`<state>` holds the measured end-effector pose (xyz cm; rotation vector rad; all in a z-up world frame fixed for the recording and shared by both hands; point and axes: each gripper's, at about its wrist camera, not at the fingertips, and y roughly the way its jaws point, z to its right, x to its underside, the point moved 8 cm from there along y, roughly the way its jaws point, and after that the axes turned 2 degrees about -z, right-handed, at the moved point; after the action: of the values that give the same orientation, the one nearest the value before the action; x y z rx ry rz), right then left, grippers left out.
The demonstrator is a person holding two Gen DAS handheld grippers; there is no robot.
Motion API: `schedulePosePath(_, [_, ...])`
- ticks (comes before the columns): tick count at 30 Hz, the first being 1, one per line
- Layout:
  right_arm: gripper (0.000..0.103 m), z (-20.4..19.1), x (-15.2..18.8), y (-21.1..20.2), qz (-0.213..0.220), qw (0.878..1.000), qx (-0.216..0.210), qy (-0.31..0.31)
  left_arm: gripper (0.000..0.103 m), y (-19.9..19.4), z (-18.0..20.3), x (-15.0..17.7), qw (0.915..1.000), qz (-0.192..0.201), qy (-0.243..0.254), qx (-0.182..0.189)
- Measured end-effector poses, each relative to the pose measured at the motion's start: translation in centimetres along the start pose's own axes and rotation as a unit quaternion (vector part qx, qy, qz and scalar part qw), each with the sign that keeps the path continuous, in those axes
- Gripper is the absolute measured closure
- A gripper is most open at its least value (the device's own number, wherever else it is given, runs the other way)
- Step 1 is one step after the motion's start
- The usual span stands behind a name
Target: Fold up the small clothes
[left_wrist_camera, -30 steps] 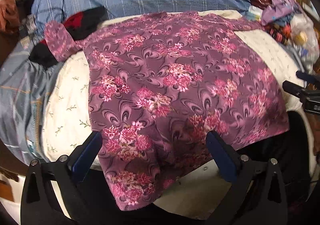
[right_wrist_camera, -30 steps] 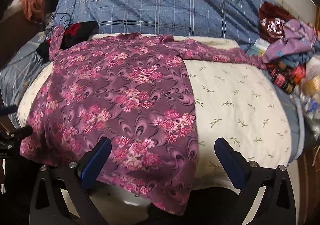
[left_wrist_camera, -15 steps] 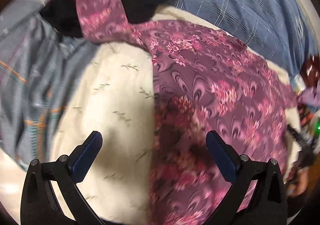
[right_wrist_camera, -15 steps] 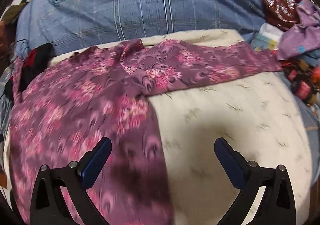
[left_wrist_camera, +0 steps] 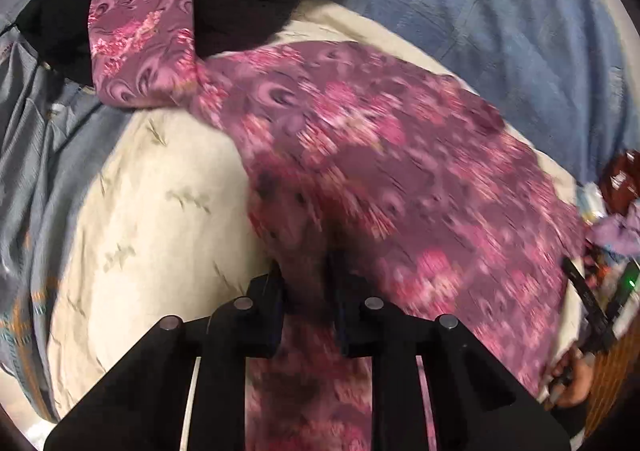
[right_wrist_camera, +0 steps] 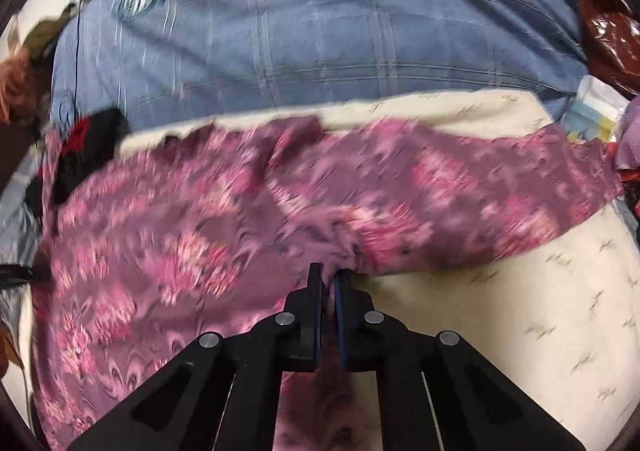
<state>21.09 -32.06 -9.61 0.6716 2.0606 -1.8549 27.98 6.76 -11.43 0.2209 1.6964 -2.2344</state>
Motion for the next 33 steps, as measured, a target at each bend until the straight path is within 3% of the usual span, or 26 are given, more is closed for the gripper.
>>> schedulePosePath(2, [0.099,1.6,0.1,1.1,-0.023,0.999,0.028,0.007,0.087,0.7,-0.2,-0.6,0.9998,-0.01,-0.002,-0.017])
schedulePosePath(5, [0.097,1.4,0.5,0.4,-0.021,0.999,0.009,0.022,0.086,-1.1,-0.5,-0.1,0.9997,-0.02,-0.01,0.005])
schedulePosePath(6, [0.091,1.2,0.9,-0.6,-0.015,0.999,-0.007,0.03,0.084,-2.0,-0.9,0.4,0.9998,-0.016,-0.007,0.012])
schedulePosePath(7, [0.087,1.2,1.5,-1.7,-0.015,0.999,-0.028,0.043,0.072,-3.1,-1.4,1.3,0.9996,-0.015,-0.003,0.023])
schedulePosePath(8, [0.083,1.3,2.2,-2.5,-0.016,0.997,-0.046,0.053,0.05,-4.0,-2.1,2.7,0.9993,-0.019,0.001,0.032])
schedulePosePath(10, [0.055,1.5,4.8,-4.5,-0.023,0.994,-0.081,0.069,0.038,-5.2,-3.4,6.1,0.9988,-0.03,0.01,0.037])
schedulePosePath(11, [0.05,1.7,6.0,-5.3,-0.026,0.994,-0.082,0.071,0.038,-5.5,-3.7,7.7,0.9982,-0.039,0.015,0.044])
schedulePosePath(15, [0.049,3.1,12.6,-8.1,-0.047,0.989,-0.093,0.106,0.039,-4.8,-3.8,15.0,0.9913,-0.097,0.011,0.088])
schedulePosePath(18, [0.049,3.0,15.6,-10.0,-0.047,0.984,-0.115,0.127,0.032,-5.5,-2.4,18.3,0.9927,-0.079,0.048,0.077])
schedulePosePath(22, [0.05,0.7,18.8,-10.7,-0.066,0.984,-0.13,0.107,0.031,-4.7,-0.2,21.1,0.9876,-0.099,0.071,0.099])
schedulePosePath(23, [0.053,0.3,19.0,-10.6,-0.062,0.987,-0.116,0.088,0.037,-4.0,0.0,21.3,0.9875,-0.106,0.064,0.096])
schedulePosePath(24, [0.067,-0.1,19.1,-10.6,-0.058,0.992,-0.094,0.064,0.043,-3.8,-0.2,21.2,0.9888,-0.106,0.055,0.09])
schedulePosePath(25, [0.1,-0.4,19.2,-10.6,-0.058,0.994,-0.083,0.049,0.064,-3.8,-0.3,21.1,0.9904,-0.102,0.05,0.079])
schedulePosePath(26, [0.099,-0.8,19.3,-10.6,-0.066,0.993,-0.089,0.046,0.101,-4.3,-0.5,20.8,0.9907,-0.101,0.047,0.078])
schedulePosePath(28, [0.099,-0.6,18.9,-11.5,-0.056,0.994,-0.084,0.036,0.1,-5.9,-1.5,20.7,0.9898,-0.098,0.016,0.103])
schedulePosePath(31, [0.099,0.9,18.4,-13.2,-0.035,0.995,-0.079,0.052,0.1,-7.1,-3.4,20.4,0.995,-0.076,0.011,0.064])
schedulePosePath(33, [0.099,2.5,19.2,-12.5,-0.052,0.994,-0.065,0.069,0.099,-6.3,-4.2,21.2,0.9925,-0.102,-0.007,0.067])
